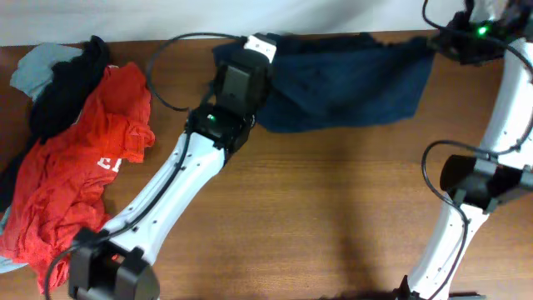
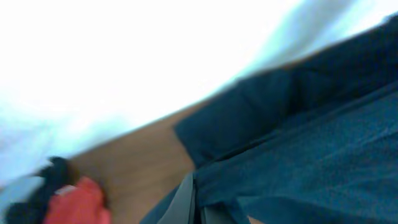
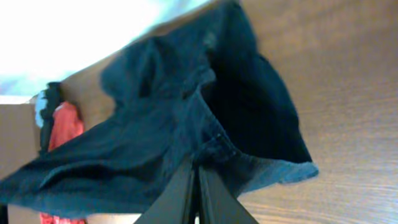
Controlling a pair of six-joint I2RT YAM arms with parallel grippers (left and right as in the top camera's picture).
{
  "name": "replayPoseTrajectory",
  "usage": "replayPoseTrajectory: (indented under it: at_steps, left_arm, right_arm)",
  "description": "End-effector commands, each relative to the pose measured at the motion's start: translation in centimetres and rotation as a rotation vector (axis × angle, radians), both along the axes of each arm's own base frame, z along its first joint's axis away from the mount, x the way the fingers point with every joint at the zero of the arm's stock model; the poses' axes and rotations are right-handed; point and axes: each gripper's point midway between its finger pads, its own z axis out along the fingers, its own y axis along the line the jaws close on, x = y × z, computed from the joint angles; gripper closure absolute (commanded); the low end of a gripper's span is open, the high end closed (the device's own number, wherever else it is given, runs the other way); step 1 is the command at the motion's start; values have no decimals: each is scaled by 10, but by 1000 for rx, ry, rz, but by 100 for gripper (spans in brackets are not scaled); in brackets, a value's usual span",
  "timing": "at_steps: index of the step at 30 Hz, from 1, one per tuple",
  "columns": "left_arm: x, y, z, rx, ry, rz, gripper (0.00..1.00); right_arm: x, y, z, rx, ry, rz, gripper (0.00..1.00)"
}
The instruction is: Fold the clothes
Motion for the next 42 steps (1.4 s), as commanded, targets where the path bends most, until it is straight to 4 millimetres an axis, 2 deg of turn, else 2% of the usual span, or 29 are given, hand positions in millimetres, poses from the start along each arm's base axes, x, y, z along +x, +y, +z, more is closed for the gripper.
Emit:
replayPoseTrajectory:
  at_steps: [1,5,8,12,15,18,22,26,30,33,37,40,42]
  left_arm:
    - [-10,76,73,93,-146,233,99]
    - [-28,84,75,122,-101,226,99]
    - [-49,87,62,160,-1,183,99]
    - [-71,89,38,168,131,151,99]
    - [-72,96,35,165,145,170,99]
    - [-56,105,52,109,61,208,100]
    - [-25,114,88,-24,-104,195,100]
    - [1,126,126,-110,-272,139,100]
    - [9,138,174,-77,-466,128,100]
    - [7,145,198,-59,-542,136,100]
    - [7,160,206,-40,-551,171,100]
    - [8,164,195,-27,-504,177,100]
    - [10,162,179,-13,-441,166,100]
  right_arm:
    - [-27,-33,53,-169,-110,-80,96]
    - [-49,-26,64,-184,-92,-76,96]
    - [-63,-24,63,-204,-54,-69,96]
    - [-62,-16,62,-193,-57,-40,96]
    - [-57,-7,65,-195,-83,-15,96]
    - [-45,-5,71,-238,-135,1,96]
    - [-27,-3,84,-312,-218,2,96]
    - [-6,3,105,-339,-328,-14,96]
    - [12,2,134,-341,-453,-68,96]
    - [17,-1,147,-352,-502,-87,96]
    - [16,-5,145,-366,-492,-103,96]
    - [14,-8,140,-376,-466,-118,96]
    - [12,-11,135,-383,-440,-129,96]
